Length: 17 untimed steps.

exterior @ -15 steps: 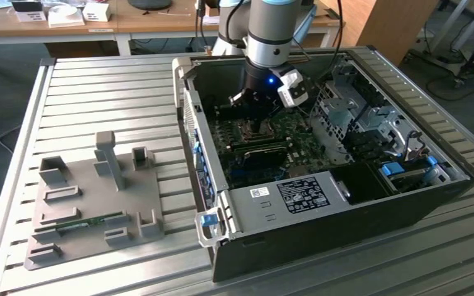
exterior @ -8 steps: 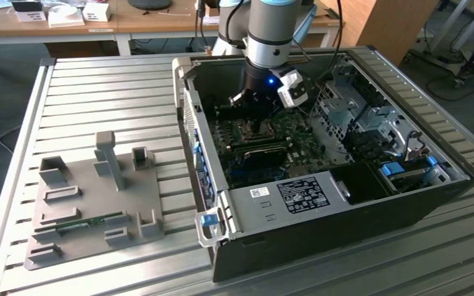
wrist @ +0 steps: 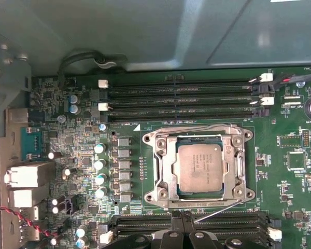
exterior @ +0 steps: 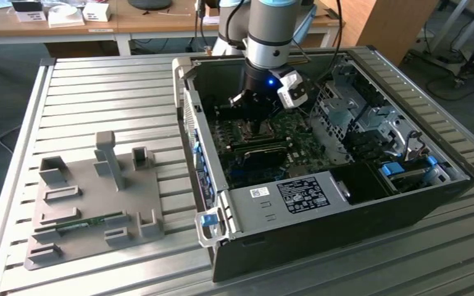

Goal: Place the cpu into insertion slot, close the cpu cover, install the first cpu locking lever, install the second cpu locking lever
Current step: 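Install the second cpu locking lever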

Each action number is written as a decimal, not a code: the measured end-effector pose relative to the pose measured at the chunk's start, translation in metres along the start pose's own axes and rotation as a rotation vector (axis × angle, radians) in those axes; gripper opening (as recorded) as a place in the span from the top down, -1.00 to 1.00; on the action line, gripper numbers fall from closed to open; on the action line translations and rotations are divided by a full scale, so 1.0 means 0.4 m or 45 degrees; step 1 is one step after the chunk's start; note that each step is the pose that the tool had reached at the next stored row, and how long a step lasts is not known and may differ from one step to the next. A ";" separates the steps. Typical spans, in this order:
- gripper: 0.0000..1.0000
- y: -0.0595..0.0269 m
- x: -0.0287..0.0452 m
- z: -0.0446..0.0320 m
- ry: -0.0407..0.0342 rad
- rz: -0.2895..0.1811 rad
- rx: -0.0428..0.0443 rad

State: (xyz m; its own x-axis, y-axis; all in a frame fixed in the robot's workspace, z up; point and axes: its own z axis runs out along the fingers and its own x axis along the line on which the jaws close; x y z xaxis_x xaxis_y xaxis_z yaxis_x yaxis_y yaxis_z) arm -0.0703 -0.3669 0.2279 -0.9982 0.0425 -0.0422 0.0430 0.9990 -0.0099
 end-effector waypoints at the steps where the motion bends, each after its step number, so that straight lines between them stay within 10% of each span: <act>1: 0.79 0.000 0.000 0.000 -0.0001 0.000 0.000; 17: 0.79 -0.010 0.006 -0.011 -0.0021 0.000 0.000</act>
State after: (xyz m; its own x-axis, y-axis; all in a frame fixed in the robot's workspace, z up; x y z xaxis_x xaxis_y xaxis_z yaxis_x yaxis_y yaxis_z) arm -0.0729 -0.3707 0.2323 -0.9981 0.0424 -0.0438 0.0429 0.9990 -0.0097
